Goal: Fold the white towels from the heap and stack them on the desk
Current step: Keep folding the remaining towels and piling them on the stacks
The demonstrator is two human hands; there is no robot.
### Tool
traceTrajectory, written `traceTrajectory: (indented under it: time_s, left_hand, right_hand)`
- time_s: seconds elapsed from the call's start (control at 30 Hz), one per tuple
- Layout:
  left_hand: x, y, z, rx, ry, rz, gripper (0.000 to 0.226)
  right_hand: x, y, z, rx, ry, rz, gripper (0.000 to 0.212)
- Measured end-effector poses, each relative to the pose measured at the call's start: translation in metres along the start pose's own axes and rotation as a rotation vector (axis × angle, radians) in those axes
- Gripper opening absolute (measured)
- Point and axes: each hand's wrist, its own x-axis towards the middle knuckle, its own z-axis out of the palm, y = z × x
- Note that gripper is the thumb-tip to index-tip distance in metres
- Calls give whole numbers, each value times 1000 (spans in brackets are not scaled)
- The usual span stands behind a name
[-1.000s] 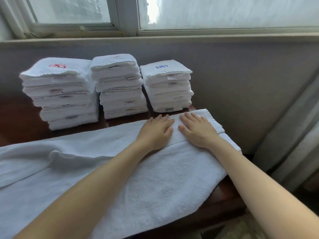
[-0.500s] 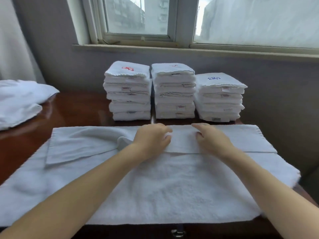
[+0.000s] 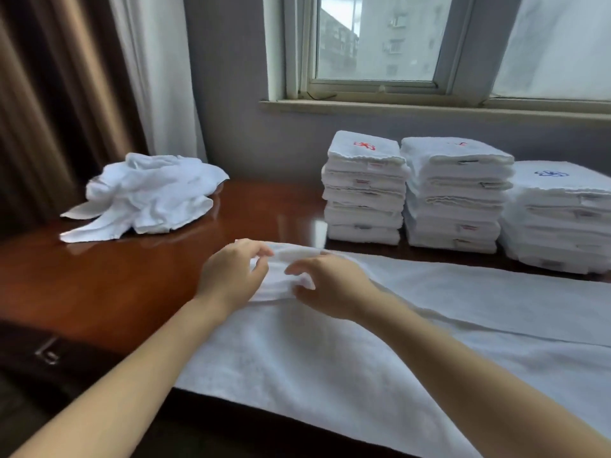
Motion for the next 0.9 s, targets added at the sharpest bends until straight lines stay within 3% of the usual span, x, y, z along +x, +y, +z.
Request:
traceTrajectory:
  time_s: [0.17, 0.27, 0.37, 0.5, 0.67, 0.9]
  left_hand:
    - [11, -37, -3, 49, -96, -222, 35]
    - [21, -49, 1, -13, -162, -314, 47]
    - [32, -54, 6, -70, -196, -344, 56]
    - [43, -53, 13, -203, -157, -351, 45]
    - [65, -57, 5, -406, -42, -341, 29]
    - [75, -66, -3, -265, -103, -299, 23]
  right_hand:
    - [26, -29, 20, 18, -56, -32, 45]
    - [30, -43, 27, 65, -33, -106, 31]
    - [30, -49, 32, -69, -20, -228, 20]
    - [30, -49, 30, -222, -9, -315, 21]
    - [40, -64, 21, -49, 107, -216, 18]
    - [43, -72, 22, 151, 28, -113, 19]
